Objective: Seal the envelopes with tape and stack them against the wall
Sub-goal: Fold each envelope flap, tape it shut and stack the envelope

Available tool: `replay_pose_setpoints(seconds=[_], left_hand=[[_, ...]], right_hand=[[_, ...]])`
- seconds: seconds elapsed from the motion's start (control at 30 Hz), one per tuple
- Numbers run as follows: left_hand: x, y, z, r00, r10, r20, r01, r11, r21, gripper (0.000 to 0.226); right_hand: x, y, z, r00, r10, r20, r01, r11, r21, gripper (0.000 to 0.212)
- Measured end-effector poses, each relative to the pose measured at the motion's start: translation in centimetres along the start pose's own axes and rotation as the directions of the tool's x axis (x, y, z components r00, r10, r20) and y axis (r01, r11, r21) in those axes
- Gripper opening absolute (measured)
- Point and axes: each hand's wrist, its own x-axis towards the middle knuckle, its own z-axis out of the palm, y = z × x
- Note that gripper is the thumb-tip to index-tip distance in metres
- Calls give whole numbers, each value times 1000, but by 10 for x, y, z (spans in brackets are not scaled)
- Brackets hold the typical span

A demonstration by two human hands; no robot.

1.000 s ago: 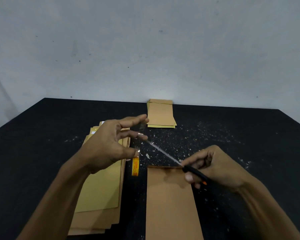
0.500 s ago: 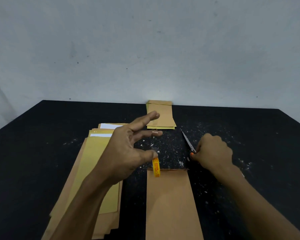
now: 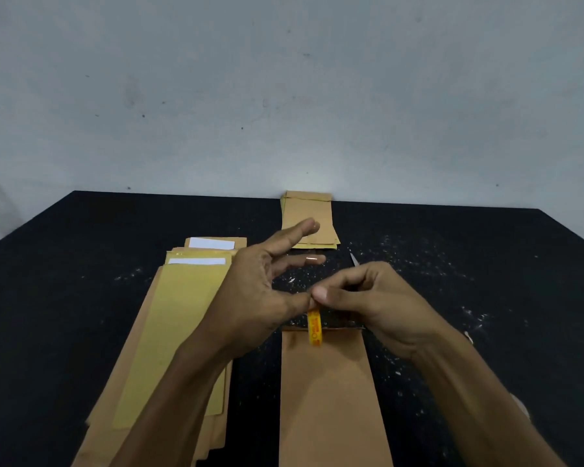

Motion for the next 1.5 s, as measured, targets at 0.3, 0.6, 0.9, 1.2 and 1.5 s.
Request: replay_pose_setpoints(seconds=[0.3,0.6,0.9,1.2,1.5], left_hand=[[1,-13,-3,927,-118,-357,94,992,-85,51],[22,-37,26,940,-5,-342,258,666,700,28],[32,-34,29,932,-254,-258,334,332,882,25],[31,-37,24,940,-292,-177,276,342,898,31],[10,-3,-8,927,-224,-299,138,949,-284,42]], right_hand=[[14,11,5,931,-90,-354,151,977,149,12],[55,29,-1,856,16,-517,-49,998,-50,13],[86,49,-14,905,46,-422,-354,634,-688,10],[91,52,-13,874,-65,-482,-370,554,-746,9],[31,15,2,908,-114,-402,-21,949,-315,4]])
